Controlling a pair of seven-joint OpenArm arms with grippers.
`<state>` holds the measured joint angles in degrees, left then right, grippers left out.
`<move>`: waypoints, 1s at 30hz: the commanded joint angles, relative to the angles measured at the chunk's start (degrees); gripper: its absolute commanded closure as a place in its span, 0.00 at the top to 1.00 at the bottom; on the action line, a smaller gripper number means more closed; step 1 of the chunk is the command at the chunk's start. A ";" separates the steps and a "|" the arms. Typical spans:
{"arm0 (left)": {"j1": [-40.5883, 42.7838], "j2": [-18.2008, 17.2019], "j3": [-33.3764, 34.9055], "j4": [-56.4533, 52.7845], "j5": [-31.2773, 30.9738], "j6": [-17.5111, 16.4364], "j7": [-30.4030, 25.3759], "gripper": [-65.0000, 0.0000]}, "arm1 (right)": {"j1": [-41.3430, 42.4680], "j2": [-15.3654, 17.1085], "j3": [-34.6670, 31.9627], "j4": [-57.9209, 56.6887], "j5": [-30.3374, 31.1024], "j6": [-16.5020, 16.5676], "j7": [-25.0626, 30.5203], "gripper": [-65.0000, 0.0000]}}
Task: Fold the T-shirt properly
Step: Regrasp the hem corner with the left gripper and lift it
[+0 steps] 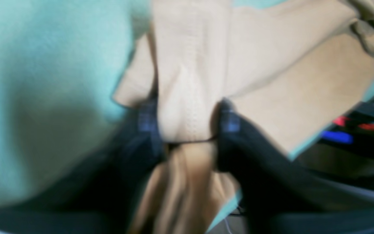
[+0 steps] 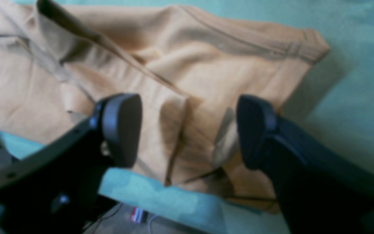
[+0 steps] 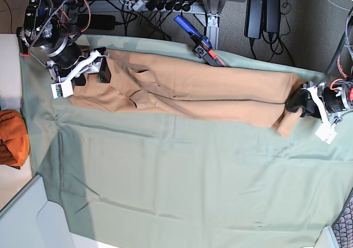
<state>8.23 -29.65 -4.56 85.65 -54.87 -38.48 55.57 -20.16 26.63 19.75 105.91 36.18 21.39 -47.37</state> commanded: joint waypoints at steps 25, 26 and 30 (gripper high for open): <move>-11.72 -2.45 -0.39 -1.75 5.55 -1.52 -1.68 0.00 | 3.96 0.79 4.24 1.07 2.64 5.79 1.27 0.68; -12.87 -2.45 -0.39 -3.43 6.12 -1.52 -2.12 0.00 | 3.96 0.79 4.42 1.07 2.64 5.79 1.29 0.68; -19.30 -2.45 -0.39 -12.33 6.25 -1.52 -3.13 0.00 | 3.96 0.79 4.57 1.07 2.62 5.79 1.29 0.68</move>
<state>-9.54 -30.85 -4.49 72.29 -47.83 -39.51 54.06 -16.51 26.52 23.77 105.95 38.26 21.39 -47.20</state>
